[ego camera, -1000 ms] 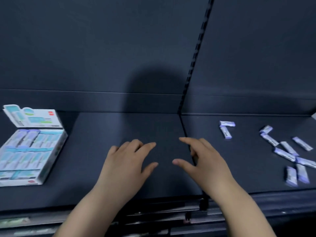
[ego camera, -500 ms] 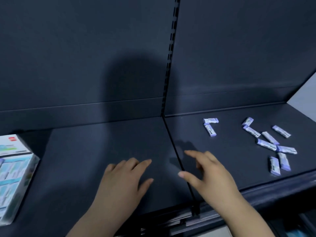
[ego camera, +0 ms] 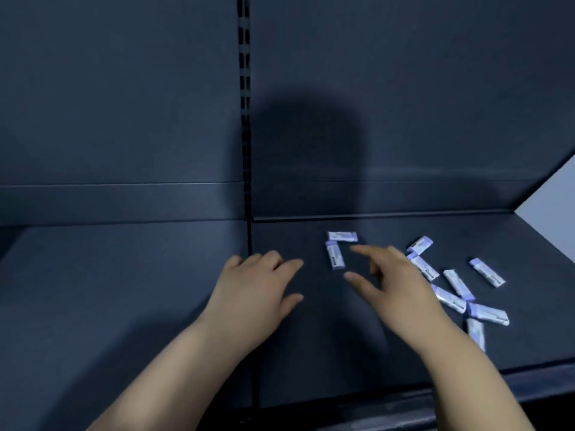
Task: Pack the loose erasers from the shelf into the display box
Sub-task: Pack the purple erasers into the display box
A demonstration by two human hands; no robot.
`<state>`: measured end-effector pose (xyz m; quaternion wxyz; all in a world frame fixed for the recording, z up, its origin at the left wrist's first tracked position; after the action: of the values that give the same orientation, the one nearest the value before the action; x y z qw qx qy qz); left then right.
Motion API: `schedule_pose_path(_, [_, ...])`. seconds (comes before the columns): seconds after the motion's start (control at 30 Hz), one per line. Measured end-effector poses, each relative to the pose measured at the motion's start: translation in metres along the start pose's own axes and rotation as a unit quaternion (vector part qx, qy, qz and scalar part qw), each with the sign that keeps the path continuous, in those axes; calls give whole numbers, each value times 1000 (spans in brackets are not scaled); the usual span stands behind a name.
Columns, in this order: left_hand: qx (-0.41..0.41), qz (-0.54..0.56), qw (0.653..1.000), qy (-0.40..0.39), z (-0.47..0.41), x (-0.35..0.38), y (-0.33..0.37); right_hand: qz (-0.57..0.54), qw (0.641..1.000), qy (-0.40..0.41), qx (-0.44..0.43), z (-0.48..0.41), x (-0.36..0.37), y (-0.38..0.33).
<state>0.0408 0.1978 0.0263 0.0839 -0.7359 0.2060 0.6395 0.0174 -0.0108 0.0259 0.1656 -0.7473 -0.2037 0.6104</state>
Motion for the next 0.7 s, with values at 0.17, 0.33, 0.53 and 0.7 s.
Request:
schedule_pose_path(0.17, [-54, -53, 996, -49, -58, 32, 45, 36, 997, -70, -22, -58, -5, 56])
schedule_pose_path(0.33, [-157, -62, 975, -147, -87, 61, 65, 76, 982, -172, -23, -94, 21, 84])
schedule_pose_path(0.53, [-186, -13, 971, -153, -96, 63, 71, 93, 973, -194, -79, -113, 33, 96])
schedule_pose_path(0.7, [-215, 0, 961, -176, -86, 57, 62, 50, 967, -222, -117, -119, 26, 114])
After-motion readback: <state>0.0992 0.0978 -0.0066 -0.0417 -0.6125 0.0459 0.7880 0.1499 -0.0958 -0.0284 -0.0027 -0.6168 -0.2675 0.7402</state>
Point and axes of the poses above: each hand's wrist, its own z-axis away from the middle knuckle, its own x-axis out of the palm, y = z × x, the point moved 1 cm from there along -z, towards the middle knuckle, and after that the axes turned 8 degrees about -x, right-handed, at the moved point
